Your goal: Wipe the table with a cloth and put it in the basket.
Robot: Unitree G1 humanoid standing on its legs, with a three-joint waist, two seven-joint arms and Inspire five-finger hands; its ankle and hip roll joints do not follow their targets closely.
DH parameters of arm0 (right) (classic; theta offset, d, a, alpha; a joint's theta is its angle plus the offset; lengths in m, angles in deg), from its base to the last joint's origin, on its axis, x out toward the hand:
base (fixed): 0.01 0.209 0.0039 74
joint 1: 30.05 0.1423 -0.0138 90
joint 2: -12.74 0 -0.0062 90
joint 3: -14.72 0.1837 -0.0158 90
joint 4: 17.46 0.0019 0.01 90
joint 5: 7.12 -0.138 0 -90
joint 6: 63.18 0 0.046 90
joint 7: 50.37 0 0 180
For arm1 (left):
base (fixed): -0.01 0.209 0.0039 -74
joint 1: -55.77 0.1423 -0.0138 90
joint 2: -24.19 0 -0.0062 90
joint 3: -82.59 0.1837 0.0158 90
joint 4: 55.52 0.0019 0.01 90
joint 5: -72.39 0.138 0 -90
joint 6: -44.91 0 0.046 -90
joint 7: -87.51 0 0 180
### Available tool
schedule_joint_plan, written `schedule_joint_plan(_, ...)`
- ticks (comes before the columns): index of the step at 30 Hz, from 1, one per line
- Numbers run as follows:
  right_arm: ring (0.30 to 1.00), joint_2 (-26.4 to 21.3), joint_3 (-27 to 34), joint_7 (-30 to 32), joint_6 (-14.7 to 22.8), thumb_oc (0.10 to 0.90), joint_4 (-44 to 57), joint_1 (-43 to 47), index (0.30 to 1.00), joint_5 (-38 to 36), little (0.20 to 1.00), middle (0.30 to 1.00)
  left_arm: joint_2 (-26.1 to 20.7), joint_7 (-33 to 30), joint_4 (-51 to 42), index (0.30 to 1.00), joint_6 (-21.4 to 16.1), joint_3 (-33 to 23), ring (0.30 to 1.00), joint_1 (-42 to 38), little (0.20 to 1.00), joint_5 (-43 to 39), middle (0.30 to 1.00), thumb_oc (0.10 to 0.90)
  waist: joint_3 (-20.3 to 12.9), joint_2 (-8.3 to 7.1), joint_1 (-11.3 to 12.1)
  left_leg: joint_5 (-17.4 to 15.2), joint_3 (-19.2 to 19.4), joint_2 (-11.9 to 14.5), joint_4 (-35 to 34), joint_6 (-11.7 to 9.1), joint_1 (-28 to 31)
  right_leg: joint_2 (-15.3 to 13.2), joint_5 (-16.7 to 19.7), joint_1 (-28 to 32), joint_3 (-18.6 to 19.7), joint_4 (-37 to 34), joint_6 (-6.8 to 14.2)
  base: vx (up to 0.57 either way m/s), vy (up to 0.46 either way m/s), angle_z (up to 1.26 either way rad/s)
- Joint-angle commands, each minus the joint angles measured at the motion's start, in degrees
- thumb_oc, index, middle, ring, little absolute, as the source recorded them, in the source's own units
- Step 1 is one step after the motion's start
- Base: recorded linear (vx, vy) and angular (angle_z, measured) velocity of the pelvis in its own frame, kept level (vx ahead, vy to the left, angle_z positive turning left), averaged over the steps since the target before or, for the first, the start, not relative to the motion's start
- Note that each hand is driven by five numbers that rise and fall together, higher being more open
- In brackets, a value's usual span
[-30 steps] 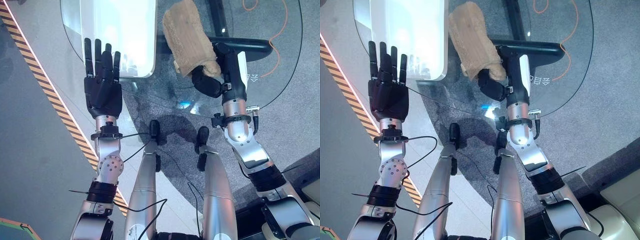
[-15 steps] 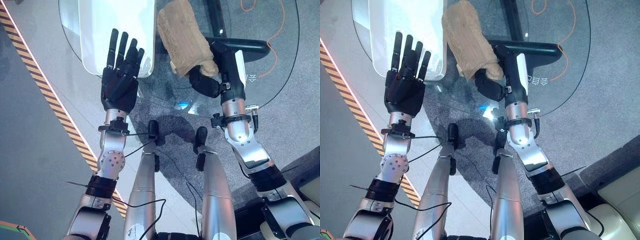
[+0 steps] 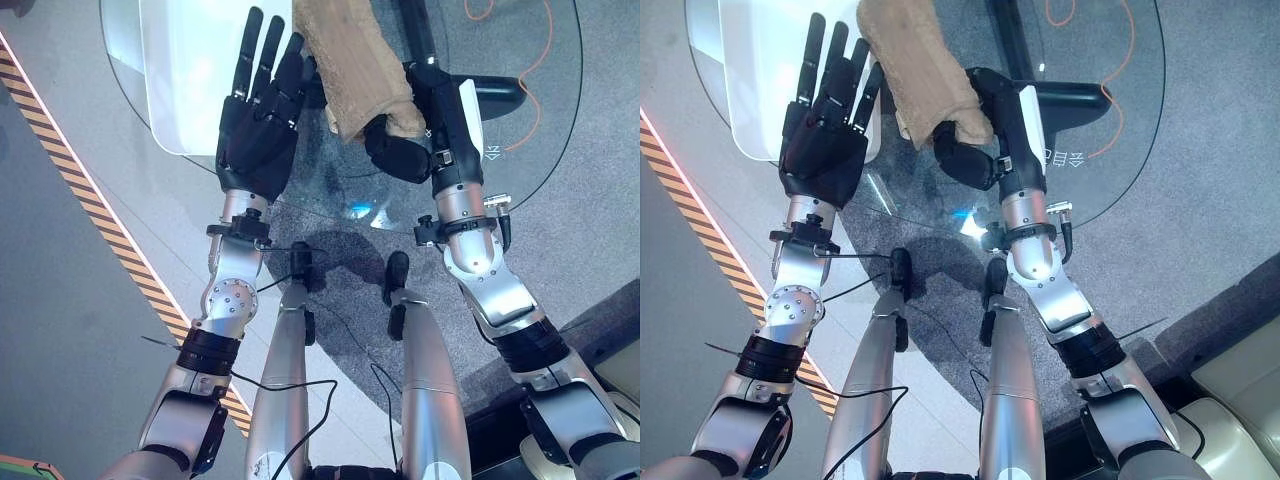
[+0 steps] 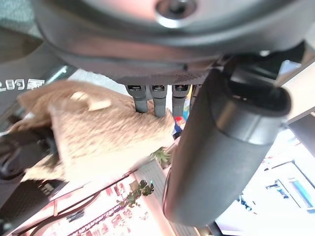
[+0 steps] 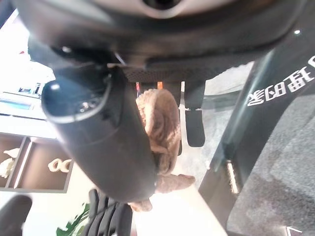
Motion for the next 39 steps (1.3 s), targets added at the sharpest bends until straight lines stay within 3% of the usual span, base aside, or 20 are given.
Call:
schedule_joint_plan(1, 0.300, 2.2, 1.1, -0.2, 9.0, 0.100, 13.1, 8.7, 0.300, -0.9, 0.200, 0.300, -1.9, 1.7, -3.1, 0.900, -0.9, 0.7, 0.900, -6.7, 0.900, -0.1, 0.900, 0.800, -1.7, -1.23, 0.0, -3.4, 2.8, -2.4, 2.6, 3.3, 1.0, 0.5, 3.7, 2.5, -2.1, -5.4, 1.9, 0.00, 0.000, 0.00)
schedule_joint_plan(12, 0.300, 3.0, 0.1, -0.9, 8.1, 0.100, 12.6, 10.4, 0.300, -0.7, 0.200, 0.300, -0.4, 0.9, -1.8, 0.900, 0.3, 2.0, 0.900, -9.5, 0.900, -0.9, 0.900, 0.800, -1.7, -1.40, -0.4, -3.5, 2.9, -2.4, 2.2, 3.1, 1.0, 0.6, 3.7, 2.5, -1.9, -6.2, 2.0, 0.00, 0.000, 0.00)
schedule_joint_plan(23, 0.300, 2.4, 1.2, 2.9, 8.8, 0.100, 12.5, 11.0, 0.300, 1.6, 0.200, 0.300, -1.1, -4.1, 0.4, 0.900, -3.5, 1.4, 0.900, -10.1, 0.900, 5.0, 0.900, 0.800, -1.7, -1.40, -0.4, -3.5, 2.9, -2.4, 2.0, 3.0, 0.8, 0.5, 3.6, 2.5, -2.0, -6.5, 2.2, 0.00, 0.000, 0.00)
schedule_joint_plan(28, 0.300, 2.2, 3.1, 5.1, 10.9, 0.100, 12.6, 10.1, 0.300, 2.6, 0.200, 0.300, -1.5, -6.2, 1.3, 0.900, -5.9, 0.8, 0.900, -9.7, 0.900, 6.9, 0.900, 0.800, -1.7, -1.52, -0.5, -3.8, 2.7, -2.4, 2.3, 3.0, 0.5, 0.7, 3.4, 2.1, -1.9, -6.0, 2.2, 0.00, 0.000, 0.00)
schedule_joint_plan(39, 0.300, 2.1, 4.4, 3.3, 11.6, 0.100, 12.9, 10.4, 0.300, 1.1, 0.200, 0.300, -1.2, -7.2, 2.4, 0.900, -6.3, -0.3, 0.900, -10.2, 0.900, 7.3, 0.900, 0.800, -1.7, -1.94, -0.8, -3.9, 2.7, -2.2, 2.6, 3.0, -0.3, 1.0, 3.3, 1.4, -1.8, -5.7, 2.2, 0.00, 0.000, 0.00)
